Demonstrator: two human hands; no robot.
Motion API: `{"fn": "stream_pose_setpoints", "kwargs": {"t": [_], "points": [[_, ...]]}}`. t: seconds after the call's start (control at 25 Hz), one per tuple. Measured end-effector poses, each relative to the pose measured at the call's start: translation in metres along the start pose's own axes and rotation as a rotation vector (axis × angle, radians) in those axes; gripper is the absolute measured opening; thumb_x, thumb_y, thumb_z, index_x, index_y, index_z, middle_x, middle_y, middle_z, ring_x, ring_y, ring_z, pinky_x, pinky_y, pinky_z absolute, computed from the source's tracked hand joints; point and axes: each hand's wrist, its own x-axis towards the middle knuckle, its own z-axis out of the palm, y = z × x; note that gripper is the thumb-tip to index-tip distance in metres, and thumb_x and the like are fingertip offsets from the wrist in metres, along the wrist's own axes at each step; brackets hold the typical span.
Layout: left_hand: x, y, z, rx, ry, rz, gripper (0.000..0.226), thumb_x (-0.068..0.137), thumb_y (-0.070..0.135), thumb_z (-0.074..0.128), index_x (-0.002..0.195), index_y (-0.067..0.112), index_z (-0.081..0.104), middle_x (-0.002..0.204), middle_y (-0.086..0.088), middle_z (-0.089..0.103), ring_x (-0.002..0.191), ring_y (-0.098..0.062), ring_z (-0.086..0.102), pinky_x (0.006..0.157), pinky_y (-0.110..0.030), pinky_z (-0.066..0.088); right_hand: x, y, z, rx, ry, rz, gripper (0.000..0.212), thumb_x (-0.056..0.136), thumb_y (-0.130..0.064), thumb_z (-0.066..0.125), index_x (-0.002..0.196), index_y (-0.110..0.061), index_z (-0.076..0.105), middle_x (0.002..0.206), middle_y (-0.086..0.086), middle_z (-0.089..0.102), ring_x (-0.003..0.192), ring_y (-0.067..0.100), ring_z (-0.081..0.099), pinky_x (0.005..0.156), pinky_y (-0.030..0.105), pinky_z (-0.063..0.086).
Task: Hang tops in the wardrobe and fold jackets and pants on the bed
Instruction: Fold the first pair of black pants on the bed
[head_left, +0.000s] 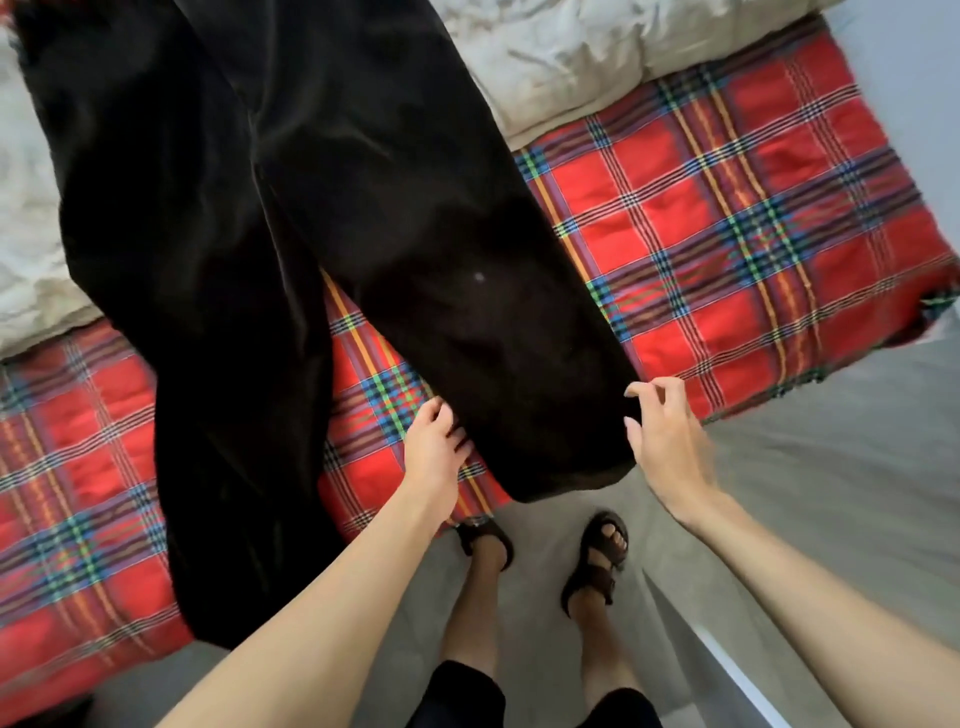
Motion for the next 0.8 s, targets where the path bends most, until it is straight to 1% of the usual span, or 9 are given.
{"fn": "stream_pose_setpoints", "kwargs": {"t": [0.08, 0.2, 0.32, 0.4, 0.48, 0.6, 0.68, 0.76, 0.8], "points": [[-0.002, -0.008, 0.002, 0.170, 0.014, 0.079, 0.024, 0.104, 0.020, 0.047, 0.124, 0.016, 0.061, 0.119, 0.002, 0.068, 0.110, -0.014, 0.065, 0.091, -0.027, 0.052, 0.004, 0.001, 0.014, -0.136, 0.028, -0.019, 0.040, 0.075, -0.007, 0.079, 0.109, -0.006, 0.059, 0.107, 0.012, 0.052, 0.090, 0.032, 0.057, 0.073, 0.042, 0.049], [-0.009, -0.025, 0.005, 0.380, 0.034, 0.176, 0.030, 0.104, 0.023, 0.049, 0.128, 0.014, 0.063, 0.123, 0.006, 0.067, 0.115, -0.010, 0.062, 0.097, -0.029, 0.050, 0.005, -0.005, 0.019, -0.281, 0.066, 0.081, 0.033, 0.076, -0.018, 0.075, 0.103, -0.009, 0.058, 0.101, 0.011, 0.055, 0.093, 0.031, 0.051, 0.078, 0.042, 0.041], [-0.020, -0.033, 0.011, 0.458, 0.112, 0.215, 0.021, 0.103, 0.022, 0.051, 0.118, 0.017, 0.065, 0.115, 0.008, 0.068, 0.107, -0.006, 0.063, 0.086, -0.021, 0.051, 0.003, -0.007, 0.014, -0.349, -0.010, 0.192, 0.029, 0.080, -0.028, 0.073, 0.097, -0.008, 0.060, 0.098, 0.014, 0.058, 0.093, 0.034, 0.050, 0.079, 0.044, 0.038], [-0.023, -0.037, 0.012, 0.448, 0.157, 0.194, 0.019, 0.103, 0.023, 0.051, 0.116, 0.016, 0.062, 0.116, 0.004, 0.067, 0.105, -0.009, 0.064, 0.088, -0.027, 0.054, 0.005, -0.009, 0.011, -0.425, -0.054, 0.195, 0.020, 0.082, -0.023, 0.072, 0.090, -0.007, 0.062, 0.091, 0.015, 0.061, 0.088, 0.034, 0.052, 0.077, 0.044, 0.039], [-0.026, -0.039, 0.011, 0.433, 0.178, 0.168, 0.023, 0.104, 0.025, 0.049, 0.122, 0.015, 0.058, 0.120, 0.003, 0.064, 0.104, -0.011, 0.064, 0.092, -0.033, 0.055, 0.007, -0.012, 0.008, -0.498, -0.081, 0.156, 0.005, 0.084, -0.009, 0.065, 0.081, -0.006, 0.062, 0.085, 0.015, 0.062, 0.084, 0.033, 0.054, 0.073, 0.043, 0.041], [-0.031, -0.043, 0.008, 0.433, 0.181, 0.147, 0.020, 0.104, 0.026, 0.048, 0.121, 0.018, 0.055, 0.120, 0.004, 0.061, 0.101, -0.009, 0.063, 0.089, -0.029, 0.055, 0.006, -0.014, 0.006, -0.443, -0.083, 0.150, 0.007, 0.083, 0.003, 0.052, 0.084, -0.002, 0.058, 0.084, 0.019, 0.061, 0.081, 0.035, 0.055, 0.071, 0.044, 0.042], [-0.036, -0.044, 0.007, 0.348, 0.146, 0.116, 0.019, 0.106, 0.026, 0.044, 0.119, 0.019, 0.056, 0.119, 0.002, 0.064, 0.104, -0.013, 0.065, 0.088, -0.028, 0.055, 0.005, -0.014, 0.005, -0.376, -0.101, 0.166, 0.009, 0.082, 0.006, 0.051, 0.087, 0.000, 0.057, 0.081, 0.022, 0.062, 0.077, 0.037, 0.058, 0.069, 0.044, 0.045], [-0.037, -0.045, 0.005, 0.228, 0.147, 0.091, 0.026, 0.108, 0.027, 0.038, 0.119, 0.019, 0.059, 0.115, -0.002, 0.069, 0.104, -0.017, 0.068, 0.087, -0.030, 0.057, 0.008, -0.012, 0.006, -0.319, -0.120, 0.190, 0.009, 0.081, 0.007, 0.054, 0.088, 0.002, 0.056, 0.078, 0.023, 0.064, 0.072, 0.038, 0.063, 0.064, 0.042, 0.047], [-0.037, -0.046, 0.002, 0.210, 0.145, 0.092, 0.028, 0.108, 0.026, 0.036, 0.119, 0.017, 0.060, 0.114, -0.003, 0.070, 0.103, -0.017, 0.069, 0.086, -0.029, 0.058, 0.011, -0.013, 0.004, -0.303, -0.142, 0.204, 0.009, 0.081, 0.007, 0.056, 0.089, 0.002, 0.056, 0.079, 0.022, 0.066, 0.071, 0.038, 0.065, 0.062, 0.040, 0.047]]}}
